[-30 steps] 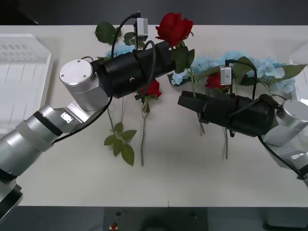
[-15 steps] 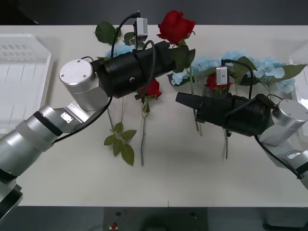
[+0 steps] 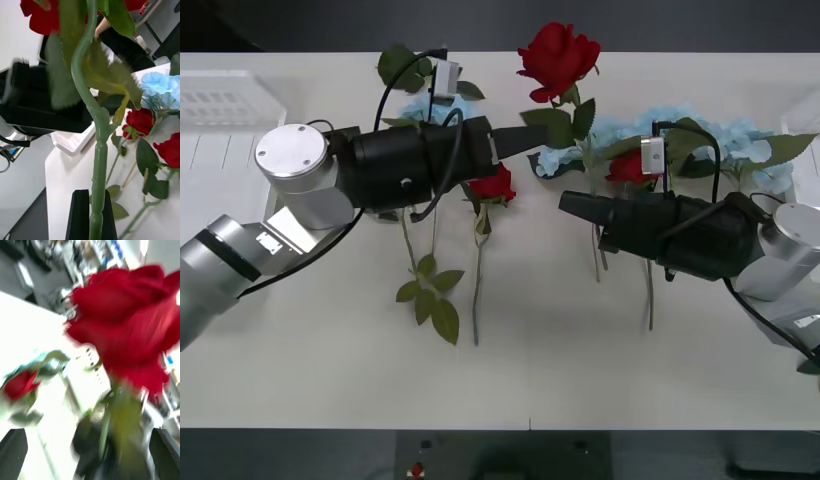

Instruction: Put the red flowers into the right box and the blue flowers into the left box

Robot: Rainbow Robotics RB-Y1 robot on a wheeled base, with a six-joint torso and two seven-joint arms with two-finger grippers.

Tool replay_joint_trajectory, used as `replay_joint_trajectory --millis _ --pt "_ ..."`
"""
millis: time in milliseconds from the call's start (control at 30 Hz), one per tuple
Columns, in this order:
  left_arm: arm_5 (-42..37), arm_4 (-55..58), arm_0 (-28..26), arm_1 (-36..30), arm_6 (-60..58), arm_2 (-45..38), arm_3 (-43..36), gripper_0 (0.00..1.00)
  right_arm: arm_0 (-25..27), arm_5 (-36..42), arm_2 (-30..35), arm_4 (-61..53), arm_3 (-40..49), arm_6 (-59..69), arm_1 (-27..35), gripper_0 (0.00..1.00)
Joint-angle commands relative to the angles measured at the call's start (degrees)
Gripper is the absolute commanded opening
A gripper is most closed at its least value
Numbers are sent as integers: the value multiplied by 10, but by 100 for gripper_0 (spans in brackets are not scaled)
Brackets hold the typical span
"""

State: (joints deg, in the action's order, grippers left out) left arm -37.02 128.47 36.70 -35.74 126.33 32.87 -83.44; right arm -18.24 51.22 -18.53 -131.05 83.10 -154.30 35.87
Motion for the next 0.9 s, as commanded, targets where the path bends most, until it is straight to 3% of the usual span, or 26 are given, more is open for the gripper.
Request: replay_joint_trajectory --millis 33,400,633,900 --pt "-60 7 -29 -74 -20 1 -20 94 -8 -12 3 9 14 -7 53 0" --pt "-169 5 -44 -219 -24 -4 17 94 -9 -58 -2 19 -15 137 256 0" --pt "-232 -156 -18 -212 -35 -55 119 94 -7 -74 -10 74 -76 183 393 0" --pt "-303 -378 3 -157 -183 -153 137 94 -8 -145 -11 200 -191 194 417 0"
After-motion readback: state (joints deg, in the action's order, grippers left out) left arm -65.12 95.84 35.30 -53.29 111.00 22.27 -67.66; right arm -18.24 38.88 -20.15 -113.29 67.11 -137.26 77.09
